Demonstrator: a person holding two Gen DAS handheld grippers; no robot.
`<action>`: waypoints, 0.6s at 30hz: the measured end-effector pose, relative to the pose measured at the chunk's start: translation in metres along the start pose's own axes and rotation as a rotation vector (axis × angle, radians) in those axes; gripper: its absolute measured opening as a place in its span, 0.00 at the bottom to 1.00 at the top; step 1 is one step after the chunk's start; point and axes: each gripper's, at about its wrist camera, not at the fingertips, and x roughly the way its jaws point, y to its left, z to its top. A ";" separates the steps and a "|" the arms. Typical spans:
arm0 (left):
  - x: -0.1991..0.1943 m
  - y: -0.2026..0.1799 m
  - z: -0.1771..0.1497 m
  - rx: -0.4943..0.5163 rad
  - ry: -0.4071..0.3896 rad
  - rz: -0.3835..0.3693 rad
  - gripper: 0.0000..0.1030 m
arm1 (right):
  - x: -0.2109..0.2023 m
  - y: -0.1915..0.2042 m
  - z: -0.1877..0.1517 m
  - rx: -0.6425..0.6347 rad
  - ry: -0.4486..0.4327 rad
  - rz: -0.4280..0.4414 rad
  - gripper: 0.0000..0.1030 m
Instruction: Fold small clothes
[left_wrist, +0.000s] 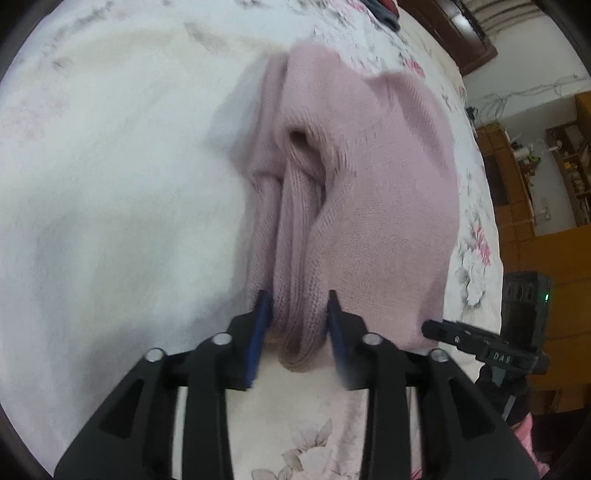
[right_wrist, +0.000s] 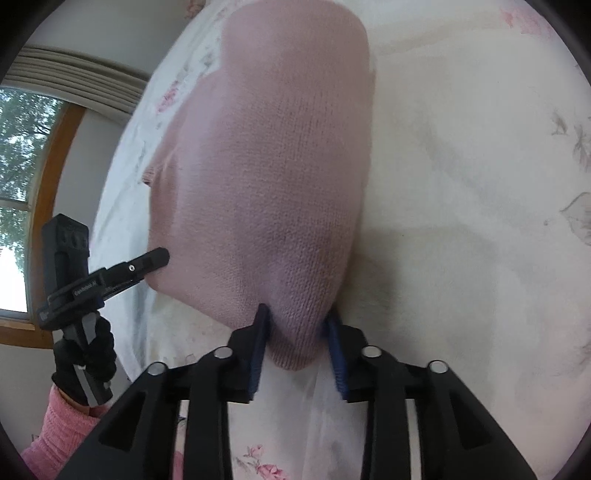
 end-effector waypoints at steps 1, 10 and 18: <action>-0.006 0.000 0.004 -0.001 -0.023 0.001 0.43 | -0.005 0.001 0.000 -0.005 -0.014 0.002 0.35; -0.001 -0.008 0.074 -0.066 -0.105 0.023 0.50 | -0.014 -0.005 0.002 0.004 -0.040 -0.016 0.39; 0.026 0.014 0.073 -0.115 -0.053 0.042 0.21 | -0.017 -0.011 -0.003 -0.004 -0.036 -0.018 0.39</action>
